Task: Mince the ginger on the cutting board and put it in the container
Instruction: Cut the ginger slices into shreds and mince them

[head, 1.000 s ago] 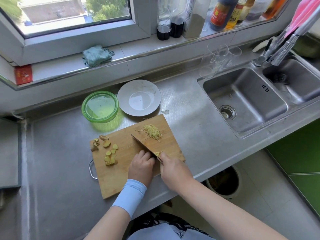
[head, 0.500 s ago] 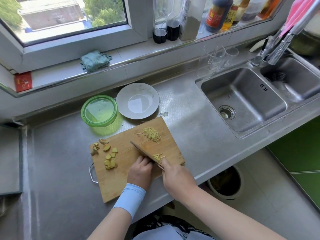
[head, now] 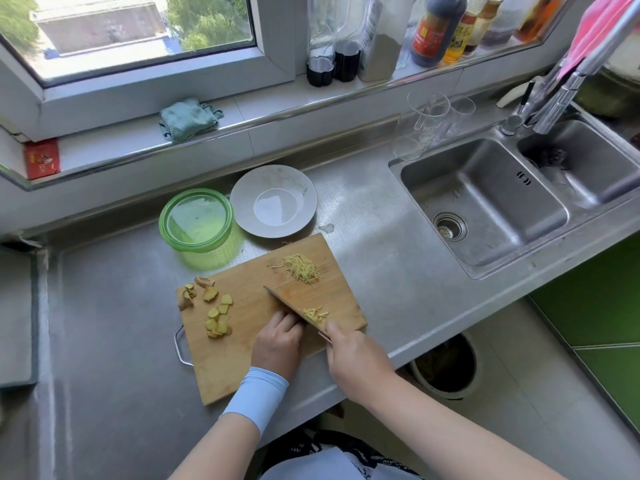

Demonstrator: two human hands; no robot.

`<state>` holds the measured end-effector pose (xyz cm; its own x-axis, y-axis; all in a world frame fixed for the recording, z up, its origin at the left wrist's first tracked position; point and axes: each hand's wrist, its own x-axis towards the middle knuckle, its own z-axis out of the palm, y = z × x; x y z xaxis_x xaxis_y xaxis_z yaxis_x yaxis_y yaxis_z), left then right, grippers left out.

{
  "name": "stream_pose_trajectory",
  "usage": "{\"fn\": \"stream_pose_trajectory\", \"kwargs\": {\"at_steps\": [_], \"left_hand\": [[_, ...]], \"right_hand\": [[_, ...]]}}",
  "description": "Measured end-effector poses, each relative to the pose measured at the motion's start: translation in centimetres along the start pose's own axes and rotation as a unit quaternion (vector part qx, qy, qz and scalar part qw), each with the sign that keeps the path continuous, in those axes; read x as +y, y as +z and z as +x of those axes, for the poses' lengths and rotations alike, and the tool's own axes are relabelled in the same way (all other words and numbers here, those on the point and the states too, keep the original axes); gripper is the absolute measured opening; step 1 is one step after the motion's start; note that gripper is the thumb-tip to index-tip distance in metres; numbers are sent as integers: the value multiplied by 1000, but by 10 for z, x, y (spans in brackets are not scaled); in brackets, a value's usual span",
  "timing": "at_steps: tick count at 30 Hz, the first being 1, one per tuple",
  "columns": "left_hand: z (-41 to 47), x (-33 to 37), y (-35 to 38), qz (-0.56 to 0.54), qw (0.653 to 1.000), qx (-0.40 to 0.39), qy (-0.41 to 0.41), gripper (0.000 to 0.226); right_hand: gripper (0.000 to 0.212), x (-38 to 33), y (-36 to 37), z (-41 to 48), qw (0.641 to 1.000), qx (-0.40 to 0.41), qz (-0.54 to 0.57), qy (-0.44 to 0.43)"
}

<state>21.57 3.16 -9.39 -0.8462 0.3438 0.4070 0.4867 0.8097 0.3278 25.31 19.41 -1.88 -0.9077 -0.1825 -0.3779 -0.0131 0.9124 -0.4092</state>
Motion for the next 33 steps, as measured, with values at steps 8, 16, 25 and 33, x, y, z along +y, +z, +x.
{"fn": "stream_pose_trajectory", "kwargs": {"at_steps": [8,16,25,33], "left_hand": [[0,3,-2,4,1000,17,-4,29],[-4,-1,3,-6,1000,6,-9,22],[-2,1,0,-11,1000,15,-14,22],[-1,3,-3,-10,1000,19,-15,26]], "right_hand": [[4,10,1,-13,1000,-6,7,13],[5,9,-1,-16,1000,-6,5,7],[10,-2,2,0,1000,2,-14,10],[4,14,-1,-23,1000,-18,1,16]]}}
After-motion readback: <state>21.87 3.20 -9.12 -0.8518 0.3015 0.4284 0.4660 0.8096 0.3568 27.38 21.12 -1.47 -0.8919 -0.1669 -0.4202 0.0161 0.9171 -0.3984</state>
